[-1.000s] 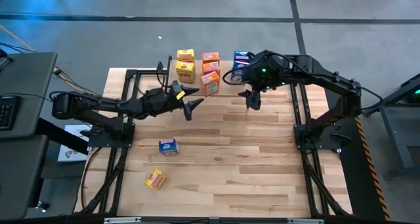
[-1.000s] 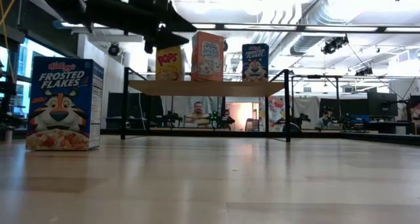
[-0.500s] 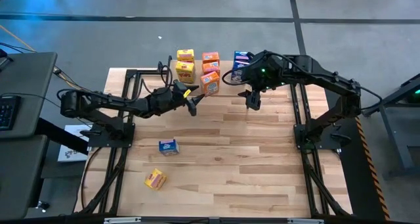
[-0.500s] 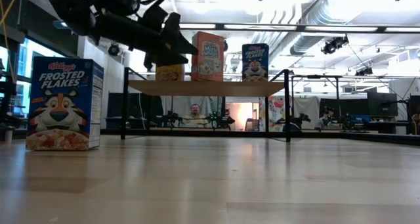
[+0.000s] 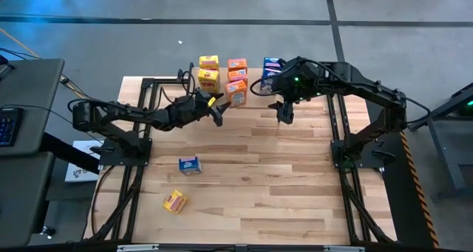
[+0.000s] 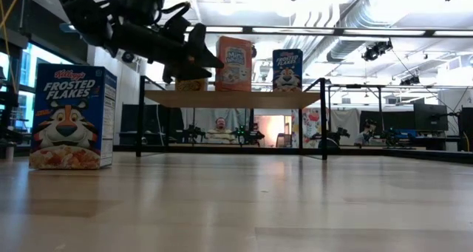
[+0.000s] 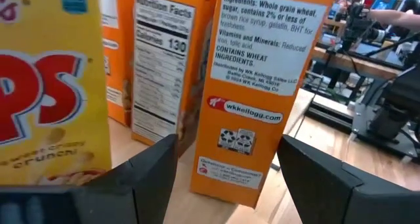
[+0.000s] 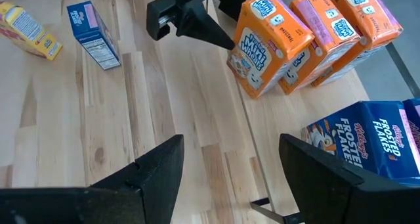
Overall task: Stack cereal on shelf
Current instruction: Put the orange cereal box on the shelf aligned with the other orange cereal boxes
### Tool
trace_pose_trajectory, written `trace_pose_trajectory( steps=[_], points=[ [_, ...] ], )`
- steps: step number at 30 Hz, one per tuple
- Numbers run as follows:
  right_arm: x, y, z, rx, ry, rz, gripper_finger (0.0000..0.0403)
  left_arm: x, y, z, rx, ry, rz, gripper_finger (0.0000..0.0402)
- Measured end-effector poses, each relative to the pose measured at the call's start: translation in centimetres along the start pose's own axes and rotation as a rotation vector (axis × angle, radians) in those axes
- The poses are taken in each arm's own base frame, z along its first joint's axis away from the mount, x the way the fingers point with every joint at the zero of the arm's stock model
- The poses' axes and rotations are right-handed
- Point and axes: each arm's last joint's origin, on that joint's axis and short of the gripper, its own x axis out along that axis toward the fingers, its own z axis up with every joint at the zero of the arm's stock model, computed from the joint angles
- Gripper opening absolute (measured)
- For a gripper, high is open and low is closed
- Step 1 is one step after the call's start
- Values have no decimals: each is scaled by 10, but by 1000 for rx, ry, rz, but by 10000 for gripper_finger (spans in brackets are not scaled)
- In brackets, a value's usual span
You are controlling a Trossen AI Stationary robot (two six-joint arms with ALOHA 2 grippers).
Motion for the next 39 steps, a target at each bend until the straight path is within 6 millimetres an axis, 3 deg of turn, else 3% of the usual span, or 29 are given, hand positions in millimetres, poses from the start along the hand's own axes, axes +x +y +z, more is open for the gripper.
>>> trace_pose_trajectory(
  steps=[16,30,39],
  points=[
    [0,0,0,-3,0,0,243,9,-7,19,4,-12,-22,250],
    [0,0,0,-8,0,0,243,21,-8,7,17,40,-53,250],
    [0,0,-1,-8,9,0,243,33,-13,13,30,18,-40,250]
  ],
)
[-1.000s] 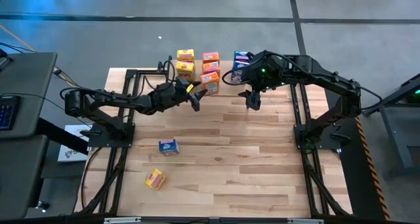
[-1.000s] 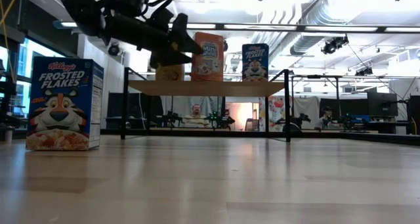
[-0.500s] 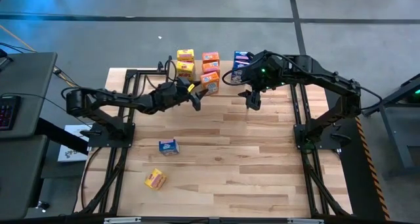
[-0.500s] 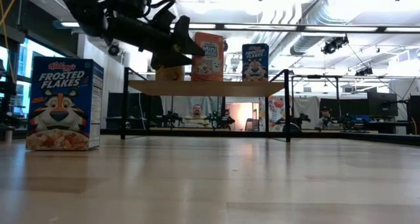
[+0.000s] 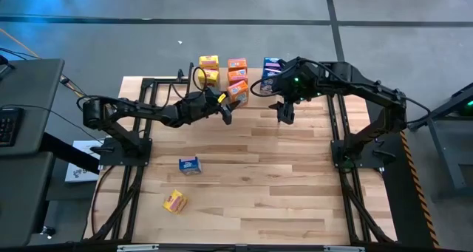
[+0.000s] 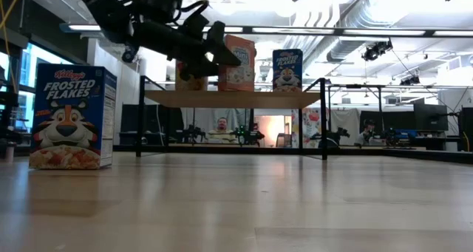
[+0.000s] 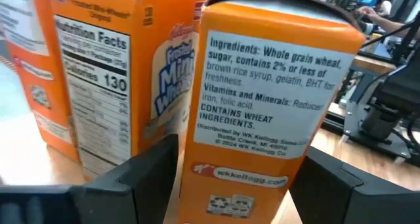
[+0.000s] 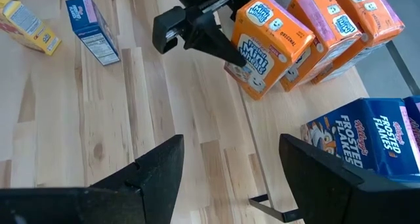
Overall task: Stack cereal on shelf
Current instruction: Put the orange cereal box on the shelf aligned with the other orange cereal boxes
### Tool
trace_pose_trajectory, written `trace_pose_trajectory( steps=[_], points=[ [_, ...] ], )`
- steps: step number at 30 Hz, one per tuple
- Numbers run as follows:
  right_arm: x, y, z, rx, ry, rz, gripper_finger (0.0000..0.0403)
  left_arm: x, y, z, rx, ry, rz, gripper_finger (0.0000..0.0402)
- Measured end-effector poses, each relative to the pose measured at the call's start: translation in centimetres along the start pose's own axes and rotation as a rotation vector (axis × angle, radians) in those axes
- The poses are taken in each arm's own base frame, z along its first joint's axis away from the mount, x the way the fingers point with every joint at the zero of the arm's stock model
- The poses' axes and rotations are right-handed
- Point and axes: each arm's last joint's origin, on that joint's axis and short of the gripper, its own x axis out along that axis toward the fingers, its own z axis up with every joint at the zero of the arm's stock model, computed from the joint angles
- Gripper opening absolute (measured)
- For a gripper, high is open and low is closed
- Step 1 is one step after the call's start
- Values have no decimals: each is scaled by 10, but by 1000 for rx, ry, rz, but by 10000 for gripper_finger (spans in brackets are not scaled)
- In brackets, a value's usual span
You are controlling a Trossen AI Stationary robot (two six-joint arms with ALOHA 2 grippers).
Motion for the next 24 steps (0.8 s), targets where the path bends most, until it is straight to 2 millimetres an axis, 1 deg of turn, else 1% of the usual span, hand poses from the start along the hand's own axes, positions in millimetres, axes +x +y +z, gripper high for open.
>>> trace_pose_trajectory(
  steps=[10,14,24],
  points=[
    [0,0,-1,-1,15,1,243,-2,0,2,2,-5,22,250],
    [0,0,-1,-1,15,0,243,-8,-2,12,18,-36,11,250],
    [0,0,-1,-1,14,0,243,-30,-4,43,48,-155,-9,250]
  ],
)
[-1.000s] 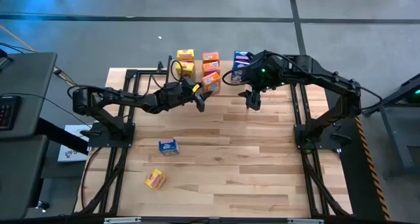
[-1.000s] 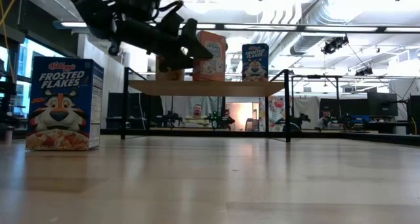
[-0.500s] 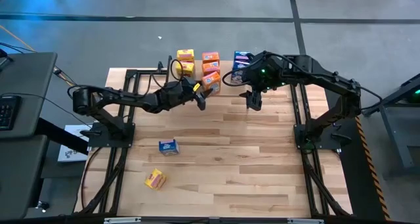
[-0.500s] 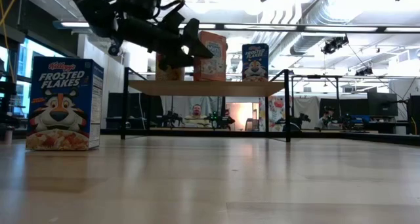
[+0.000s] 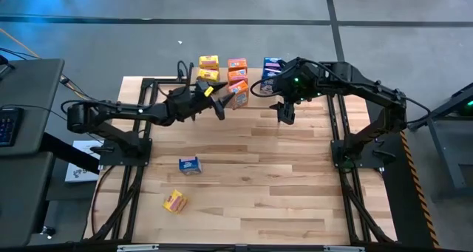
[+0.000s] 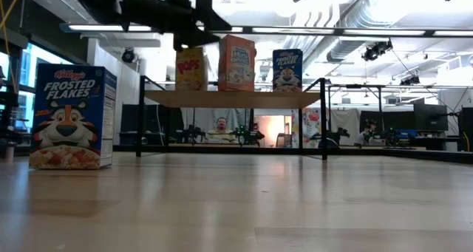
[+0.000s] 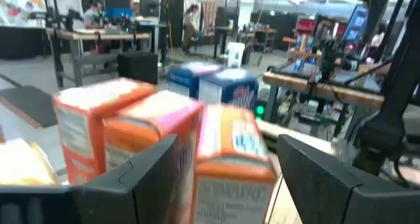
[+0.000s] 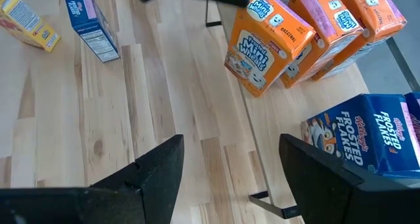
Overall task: Stack cereal on shelf
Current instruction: Put the orange cereal box on the shelf aligned with the other orange cereal boxes
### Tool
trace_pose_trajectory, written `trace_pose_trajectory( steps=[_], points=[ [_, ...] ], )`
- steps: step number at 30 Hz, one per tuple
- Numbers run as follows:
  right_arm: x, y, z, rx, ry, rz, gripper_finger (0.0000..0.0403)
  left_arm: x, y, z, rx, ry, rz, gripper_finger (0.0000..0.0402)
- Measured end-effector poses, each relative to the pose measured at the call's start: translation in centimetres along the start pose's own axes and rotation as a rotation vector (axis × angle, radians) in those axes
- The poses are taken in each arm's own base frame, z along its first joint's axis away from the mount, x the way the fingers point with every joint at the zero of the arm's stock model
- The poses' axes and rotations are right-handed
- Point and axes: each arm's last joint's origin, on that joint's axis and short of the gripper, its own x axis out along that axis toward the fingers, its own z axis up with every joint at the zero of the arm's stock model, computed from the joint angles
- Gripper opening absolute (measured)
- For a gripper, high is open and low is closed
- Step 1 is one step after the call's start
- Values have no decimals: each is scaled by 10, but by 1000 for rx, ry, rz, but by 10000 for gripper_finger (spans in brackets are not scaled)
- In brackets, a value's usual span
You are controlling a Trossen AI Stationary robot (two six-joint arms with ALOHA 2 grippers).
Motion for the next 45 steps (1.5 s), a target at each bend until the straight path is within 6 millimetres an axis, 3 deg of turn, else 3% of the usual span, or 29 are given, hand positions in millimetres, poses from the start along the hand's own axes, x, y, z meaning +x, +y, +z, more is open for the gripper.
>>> trace_pose_trajectory(
  steps=[7,11,20,31,45],
  points=[
    [0,0,0,0,-1,0,243,-16,-1,26,48,-98,-20,250],
    [0,0,0,0,-1,0,243,-23,-13,29,42,-89,-175,250],
    [0,0,0,0,-1,0,243,-21,-42,-4,61,89,-269,250],
    [0,0,0,8,-1,0,243,2,-42,-52,117,235,-157,250],
    [0,0,0,0,-2,0,243,11,-27,-55,114,221,-49,250]
  ],
)
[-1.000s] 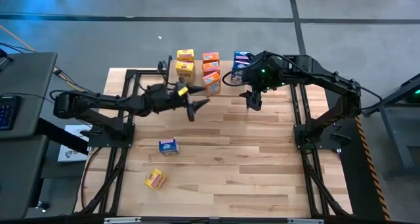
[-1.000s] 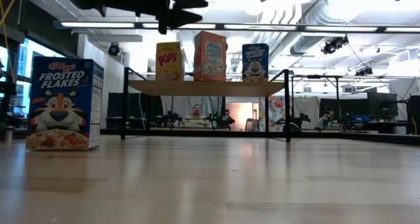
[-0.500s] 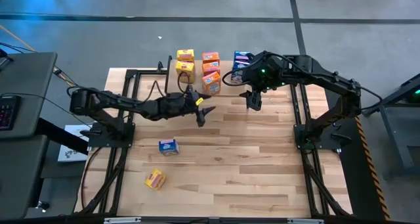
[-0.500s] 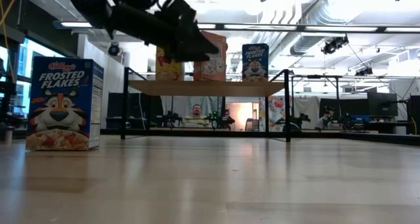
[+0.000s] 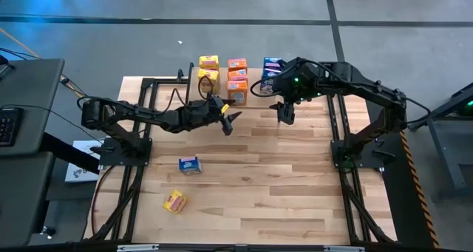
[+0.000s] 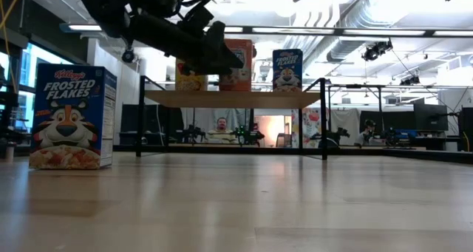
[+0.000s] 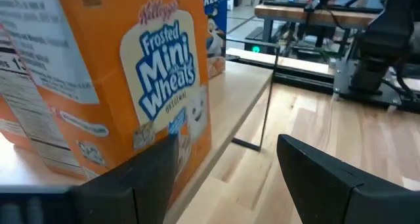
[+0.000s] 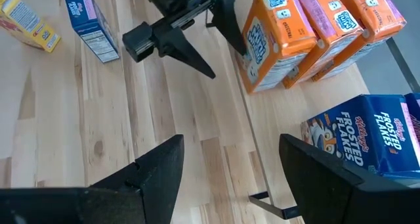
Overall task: Stack cereal on shelf
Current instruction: Put the orange cereal box on the shelf aligned with the other orange cereal boxes, then put the blue cereal box on the shelf aligned with the other blue cereal boxes
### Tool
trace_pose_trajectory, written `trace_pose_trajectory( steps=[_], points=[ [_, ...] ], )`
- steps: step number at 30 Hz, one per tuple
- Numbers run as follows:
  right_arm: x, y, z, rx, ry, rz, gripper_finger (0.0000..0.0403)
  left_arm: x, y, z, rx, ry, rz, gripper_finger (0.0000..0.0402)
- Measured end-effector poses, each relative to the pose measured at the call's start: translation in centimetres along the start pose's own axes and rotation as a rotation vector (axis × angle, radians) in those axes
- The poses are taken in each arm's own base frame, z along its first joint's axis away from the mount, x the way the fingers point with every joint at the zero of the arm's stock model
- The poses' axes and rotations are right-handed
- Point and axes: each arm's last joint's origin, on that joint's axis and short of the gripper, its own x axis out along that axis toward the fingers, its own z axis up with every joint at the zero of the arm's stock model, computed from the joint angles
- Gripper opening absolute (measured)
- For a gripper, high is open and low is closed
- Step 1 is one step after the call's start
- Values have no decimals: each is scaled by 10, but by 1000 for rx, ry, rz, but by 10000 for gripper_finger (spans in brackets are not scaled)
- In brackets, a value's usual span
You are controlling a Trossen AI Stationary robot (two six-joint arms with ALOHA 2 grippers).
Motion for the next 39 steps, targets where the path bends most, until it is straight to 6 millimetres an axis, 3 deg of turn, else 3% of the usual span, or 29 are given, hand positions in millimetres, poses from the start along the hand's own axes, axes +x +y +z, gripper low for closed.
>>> trace_pose_trajectory(
  steps=[10,16,28,39],
  points=[
    [0,0,0,0,0,0,243,-2,-8,5,-54,-47,-85,250],
    [0,0,0,0,0,0,243,-8,-17,5,5,-29,-118,250],
    [0,1,-1,33,15,29,243,-58,-28,39,84,-55,-209,250],
    [0,1,-1,30,15,31,243,-99,-45,63,178,-196,-398,250]
  ],
)
